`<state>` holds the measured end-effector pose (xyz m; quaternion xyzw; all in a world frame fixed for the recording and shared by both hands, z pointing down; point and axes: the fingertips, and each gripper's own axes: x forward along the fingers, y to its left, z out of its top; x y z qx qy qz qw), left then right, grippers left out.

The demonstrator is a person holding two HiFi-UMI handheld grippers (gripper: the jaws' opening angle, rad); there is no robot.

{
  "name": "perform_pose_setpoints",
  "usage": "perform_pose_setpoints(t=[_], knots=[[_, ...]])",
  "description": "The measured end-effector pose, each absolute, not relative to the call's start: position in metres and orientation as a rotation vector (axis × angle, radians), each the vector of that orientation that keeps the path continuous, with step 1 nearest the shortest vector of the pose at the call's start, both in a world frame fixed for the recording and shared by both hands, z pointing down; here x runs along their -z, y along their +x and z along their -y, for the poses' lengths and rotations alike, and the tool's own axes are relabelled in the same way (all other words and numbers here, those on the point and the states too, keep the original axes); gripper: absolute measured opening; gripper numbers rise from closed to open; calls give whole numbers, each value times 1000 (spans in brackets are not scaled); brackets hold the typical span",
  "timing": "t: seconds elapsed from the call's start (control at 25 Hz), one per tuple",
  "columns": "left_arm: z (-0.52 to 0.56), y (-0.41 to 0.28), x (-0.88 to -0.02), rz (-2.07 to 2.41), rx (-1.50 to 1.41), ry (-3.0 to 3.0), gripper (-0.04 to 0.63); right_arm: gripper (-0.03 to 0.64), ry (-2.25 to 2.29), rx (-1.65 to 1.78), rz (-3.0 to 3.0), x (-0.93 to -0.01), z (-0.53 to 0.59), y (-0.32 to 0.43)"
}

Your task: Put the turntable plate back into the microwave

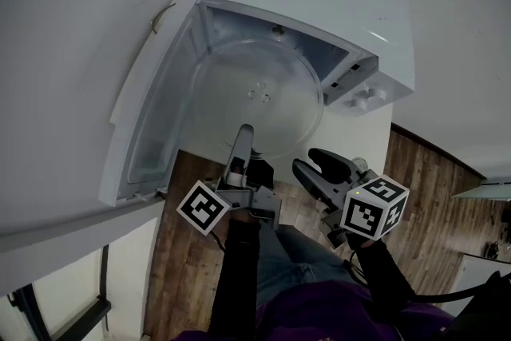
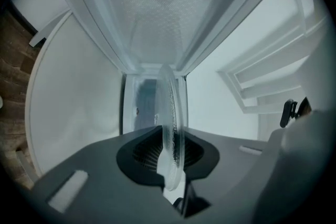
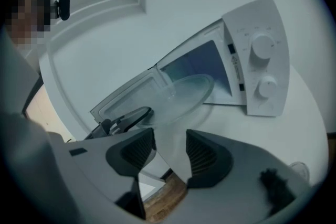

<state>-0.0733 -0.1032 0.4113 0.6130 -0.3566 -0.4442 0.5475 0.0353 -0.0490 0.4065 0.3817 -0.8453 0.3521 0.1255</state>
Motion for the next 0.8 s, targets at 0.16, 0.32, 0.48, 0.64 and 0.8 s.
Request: perform_pose_setpoints(t=[0.16, 0.32, 0.48, 0.64, 0.8], knots=[[137, -76, -424, 835, 1027, 1462, 48, 195, 1143, -1102, 2473, -420, 76, 20], [163, -74, -435, 811, 1018, 1438, 48, 195, 1195, -1172, 2481, -427, 104, 16], [188, -68, -442, 794, 994, 1444, 49, 195, 1245, -1200, 2491, -430, 127, 13], [211, -62, -444, 767, 975, 1473, 49, 195, 1309, -1214, 2508, -432, 152, 6], [227, -54, -444, 739, 970, 1482, 49, 195, 1365, -1206, 2498, -435, 171, 4]])
